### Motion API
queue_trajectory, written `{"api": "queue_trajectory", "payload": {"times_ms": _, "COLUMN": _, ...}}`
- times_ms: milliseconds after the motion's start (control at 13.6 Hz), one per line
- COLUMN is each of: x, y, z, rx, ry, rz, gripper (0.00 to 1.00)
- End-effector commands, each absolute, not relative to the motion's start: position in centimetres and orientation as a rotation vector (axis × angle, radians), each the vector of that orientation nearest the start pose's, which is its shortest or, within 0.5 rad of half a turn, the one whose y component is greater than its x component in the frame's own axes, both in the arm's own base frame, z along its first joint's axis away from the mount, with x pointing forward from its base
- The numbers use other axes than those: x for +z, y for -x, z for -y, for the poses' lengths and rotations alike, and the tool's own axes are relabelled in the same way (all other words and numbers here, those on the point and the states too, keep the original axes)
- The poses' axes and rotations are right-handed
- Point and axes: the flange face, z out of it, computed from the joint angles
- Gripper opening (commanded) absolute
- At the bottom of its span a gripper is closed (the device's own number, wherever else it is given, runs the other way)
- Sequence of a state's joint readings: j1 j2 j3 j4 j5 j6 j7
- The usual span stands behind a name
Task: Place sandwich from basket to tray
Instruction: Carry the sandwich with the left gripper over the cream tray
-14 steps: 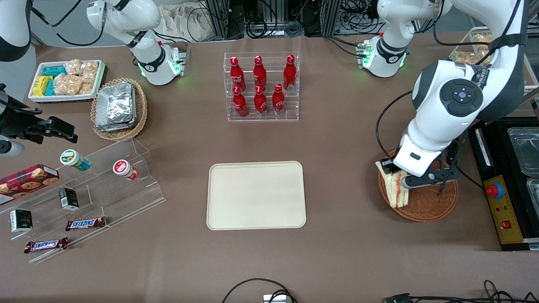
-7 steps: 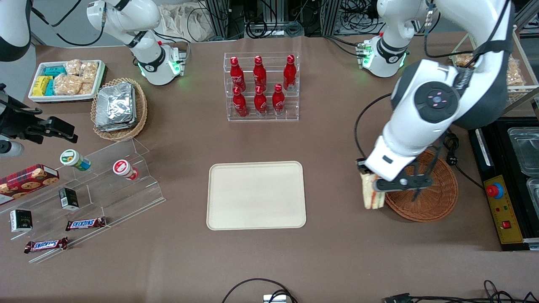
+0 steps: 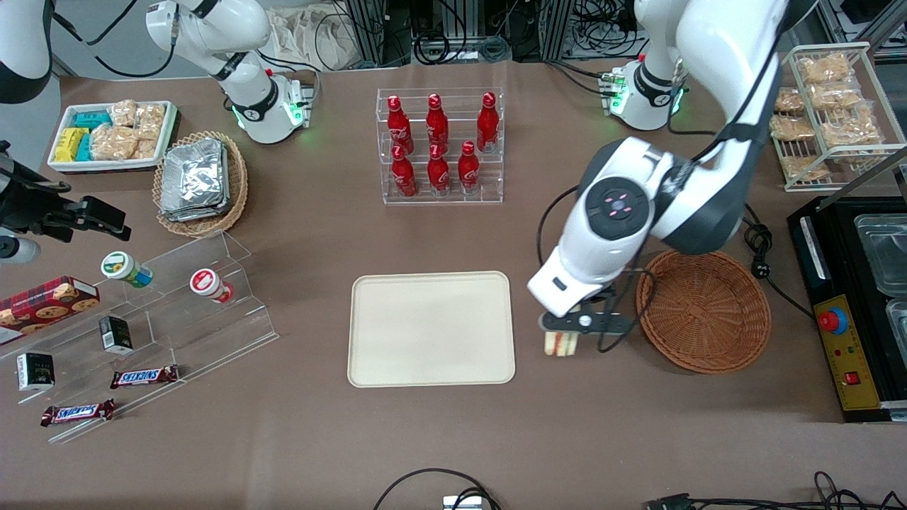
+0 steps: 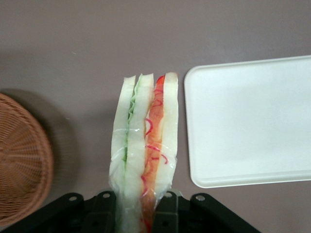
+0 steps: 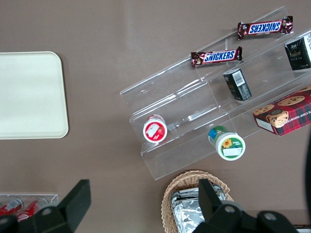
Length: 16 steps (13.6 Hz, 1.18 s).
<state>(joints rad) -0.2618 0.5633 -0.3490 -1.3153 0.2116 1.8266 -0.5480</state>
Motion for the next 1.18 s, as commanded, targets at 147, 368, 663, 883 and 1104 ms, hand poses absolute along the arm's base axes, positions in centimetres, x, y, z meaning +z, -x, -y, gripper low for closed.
{"api": "queue_trajectory", "payload": {"times_ms": 147, "x": 36.5, "y": -62.2, "z": 41.5, "rx": -0.05, "ry": 3.117, "rz": -0.08, "gripper": 0.09}}
{"api": "queue_trajectory", "payload": {"times_ms": 368, "x": 32.8, "y": -61.1, "z": 44.5, "rx": -0.086, "ry": 3.104, "rz": -0.1, "gripper": 0.09}}
{"api": "queue_trajectory", "payload": {"times_ms": 663, "x": 29.0, "y": -60.4, "z": 46.2, "rx": -0.107, "ry": 3.101, "rz": -0.091, "gripper": 0.12}}
{"api": "queue_trajectory", "payload": {"times_ms": 883, "x": 26.1, "y": -59.6, "z": 47.4, "rx": -0.083, "ry": 3.106, "rz": -0.11, "gripper": 0.12}}
{"api": "queue_trajectory", "payload": {"times_ms": 1104, "x": 24.4, "y": -58.8, "z": 48.4, "rx": -0.08, "ry": 3.098, "rz": -0.132, "gripper": 0.15}}
